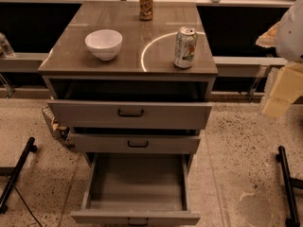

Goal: Place 7up can into bottom drawer

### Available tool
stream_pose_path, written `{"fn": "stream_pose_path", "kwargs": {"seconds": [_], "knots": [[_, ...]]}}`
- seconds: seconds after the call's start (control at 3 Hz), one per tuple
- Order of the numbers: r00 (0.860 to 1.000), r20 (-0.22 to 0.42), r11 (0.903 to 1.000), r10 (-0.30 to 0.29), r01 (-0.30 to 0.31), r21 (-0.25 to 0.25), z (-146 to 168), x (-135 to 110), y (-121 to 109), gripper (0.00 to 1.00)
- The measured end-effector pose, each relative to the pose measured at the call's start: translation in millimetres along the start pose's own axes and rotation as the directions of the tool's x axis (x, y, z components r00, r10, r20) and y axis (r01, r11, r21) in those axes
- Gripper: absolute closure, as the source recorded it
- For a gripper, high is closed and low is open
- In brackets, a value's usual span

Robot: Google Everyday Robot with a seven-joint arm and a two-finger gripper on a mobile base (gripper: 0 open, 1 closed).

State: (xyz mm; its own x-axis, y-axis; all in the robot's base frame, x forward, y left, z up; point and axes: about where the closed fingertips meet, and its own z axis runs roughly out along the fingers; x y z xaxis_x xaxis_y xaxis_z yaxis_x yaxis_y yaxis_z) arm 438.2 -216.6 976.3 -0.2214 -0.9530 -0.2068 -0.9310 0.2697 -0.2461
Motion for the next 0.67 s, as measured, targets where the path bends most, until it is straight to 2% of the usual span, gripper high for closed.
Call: {"fn": "stream_pose_path", "kwargs": {"seconds": [0.33, 0.67], "knots": [[1.0, 0.0, 1.0, 0.0, 0.0, 0.0, 0.0, 0.0, 0.0, 0.0], [0.997, 0.071, 0.9985, 0.019, -0.022, 0.051, -0.1, -11.6, -13.2, 0.0]]}}
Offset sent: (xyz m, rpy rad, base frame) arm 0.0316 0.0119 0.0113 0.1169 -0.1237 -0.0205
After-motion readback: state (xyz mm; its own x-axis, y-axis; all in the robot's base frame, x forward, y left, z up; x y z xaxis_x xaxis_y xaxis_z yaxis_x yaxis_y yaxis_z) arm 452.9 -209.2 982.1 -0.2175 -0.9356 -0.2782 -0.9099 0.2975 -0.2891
